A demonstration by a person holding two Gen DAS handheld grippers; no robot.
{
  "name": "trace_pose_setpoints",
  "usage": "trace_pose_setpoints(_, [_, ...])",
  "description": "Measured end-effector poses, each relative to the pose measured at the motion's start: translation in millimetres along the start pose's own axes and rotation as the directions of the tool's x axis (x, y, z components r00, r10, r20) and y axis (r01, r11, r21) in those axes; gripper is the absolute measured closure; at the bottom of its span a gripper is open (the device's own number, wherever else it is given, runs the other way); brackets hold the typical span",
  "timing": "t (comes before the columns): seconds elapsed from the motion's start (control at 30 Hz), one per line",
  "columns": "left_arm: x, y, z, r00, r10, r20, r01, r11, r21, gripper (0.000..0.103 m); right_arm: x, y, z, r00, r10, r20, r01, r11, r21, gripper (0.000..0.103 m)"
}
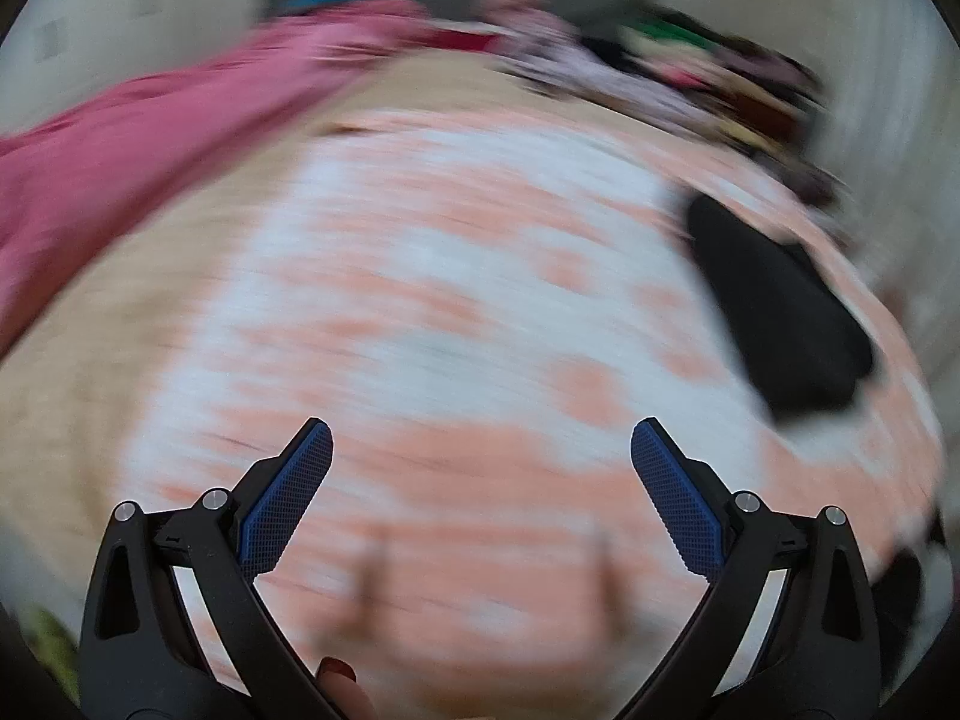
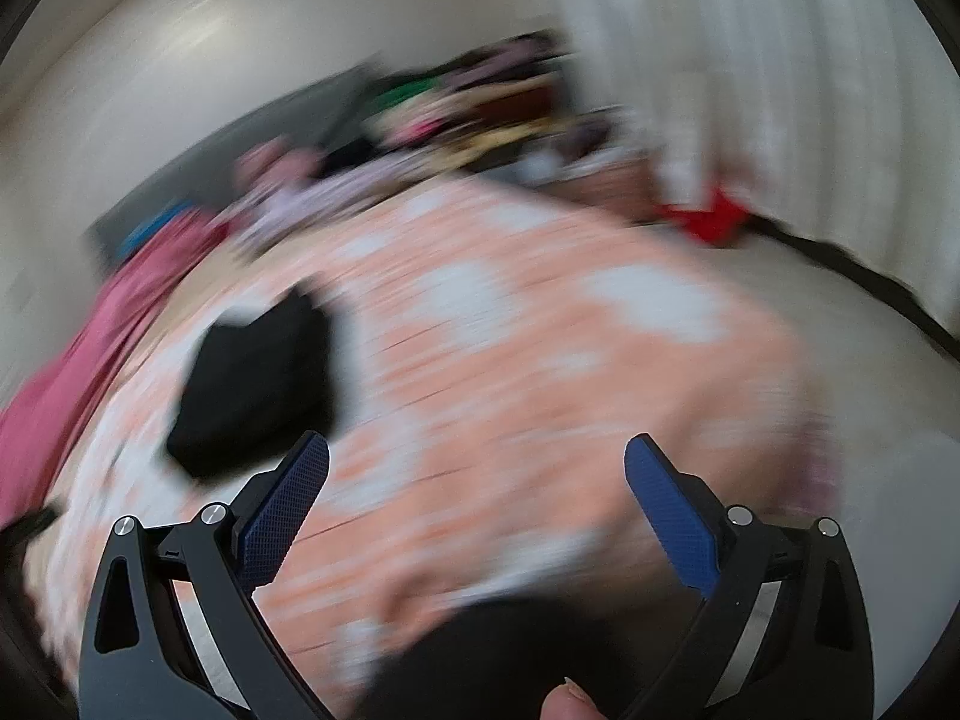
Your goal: Fold small clothes
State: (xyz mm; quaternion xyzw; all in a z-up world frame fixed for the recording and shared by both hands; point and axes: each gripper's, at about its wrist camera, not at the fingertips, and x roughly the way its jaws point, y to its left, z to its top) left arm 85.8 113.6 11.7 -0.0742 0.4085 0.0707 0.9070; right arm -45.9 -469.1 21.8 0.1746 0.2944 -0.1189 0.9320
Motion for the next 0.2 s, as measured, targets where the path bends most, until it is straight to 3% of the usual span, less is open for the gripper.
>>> trace_pose_setpoints(0.03, [5,22,8,0.999,0.032,-0.006,-0.032,0.999,-0.028,0.009,-9,-32,3,0.995,-0.095,0.034,0.093,0.994,0.056,0.005])
trace_pose_setpoints(0.1, [20,88,27,0.99,0.136,-0.026,-0.138,0.982,-0.125,0.009,-23,-90,2,0.963,-0.267,0.045,0.257,0.953,0.159,0.005])
trace_pose_setpoints(0.13, [27,111,33,0.984,0.172,-0.037,-0.176,0.973,-0.151,0.009,-32,-127,-4,0.929,-0.369,0.029,0.354,0.909,0.221,0.005])
trace_pose_setpoints(0.2, [51,176,46,0.953,0.286,-0.1,-0.301,0.928,-0.219,0.009,-46,-186,-18,0.85,-0.526,-0.038,0.511,0.802,0.31,0.005])
